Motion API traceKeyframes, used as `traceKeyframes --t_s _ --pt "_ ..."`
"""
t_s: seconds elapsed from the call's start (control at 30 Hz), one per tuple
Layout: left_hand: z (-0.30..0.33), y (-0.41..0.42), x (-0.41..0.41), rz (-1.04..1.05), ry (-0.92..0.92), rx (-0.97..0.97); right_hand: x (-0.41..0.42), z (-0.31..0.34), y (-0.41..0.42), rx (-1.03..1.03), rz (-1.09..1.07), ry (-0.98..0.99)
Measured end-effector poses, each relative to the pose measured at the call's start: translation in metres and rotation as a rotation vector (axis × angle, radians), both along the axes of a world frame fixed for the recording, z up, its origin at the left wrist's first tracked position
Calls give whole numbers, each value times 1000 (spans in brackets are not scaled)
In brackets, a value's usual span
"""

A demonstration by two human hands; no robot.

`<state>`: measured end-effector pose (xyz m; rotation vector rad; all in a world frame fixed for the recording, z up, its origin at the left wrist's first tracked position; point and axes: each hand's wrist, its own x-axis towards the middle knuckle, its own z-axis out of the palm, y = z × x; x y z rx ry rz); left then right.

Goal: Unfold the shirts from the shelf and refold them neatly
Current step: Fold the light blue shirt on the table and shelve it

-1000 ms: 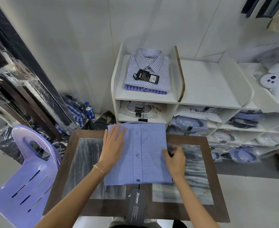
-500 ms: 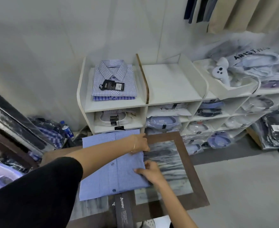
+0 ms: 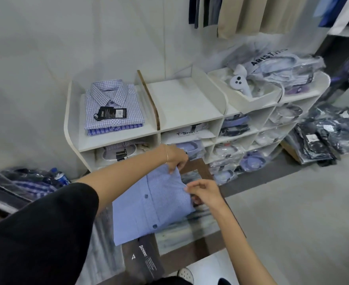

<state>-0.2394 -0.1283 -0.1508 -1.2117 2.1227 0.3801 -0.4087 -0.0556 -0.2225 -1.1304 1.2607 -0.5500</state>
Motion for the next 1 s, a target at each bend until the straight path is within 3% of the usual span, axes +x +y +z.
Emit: traceKeyframes --t_s 0.1,0.2,0.33,0.47,0.57,0.63,0.73,0.83,1.0 --pt "2 5 8 3 27 12 13 -3 1 -8 89 98" --pt "-8 18 13 -24 -3 -71 24 -17 20 120 241 106" --pt "-26 35 24 -5 148 -314 32 -27 38 161 119 34" --pt "-39 77 43 271 544 -568 50 -23 33 304 -14 -98" --pt "-51 124 53 517 761 -605 68 -11 29 322 -12 -146" --pt "-58 151 60 661 815 -550 82 -3 28 299 -2 -134" --pt "-66 185 70 707 821 -531 102 5 27 289 24 -156" --pt "-78 215 82 716 834 -696 121 14 35 296 47 -234" --pt "-76 235 61 973 883 -986 145 44 49 135 92 -258"
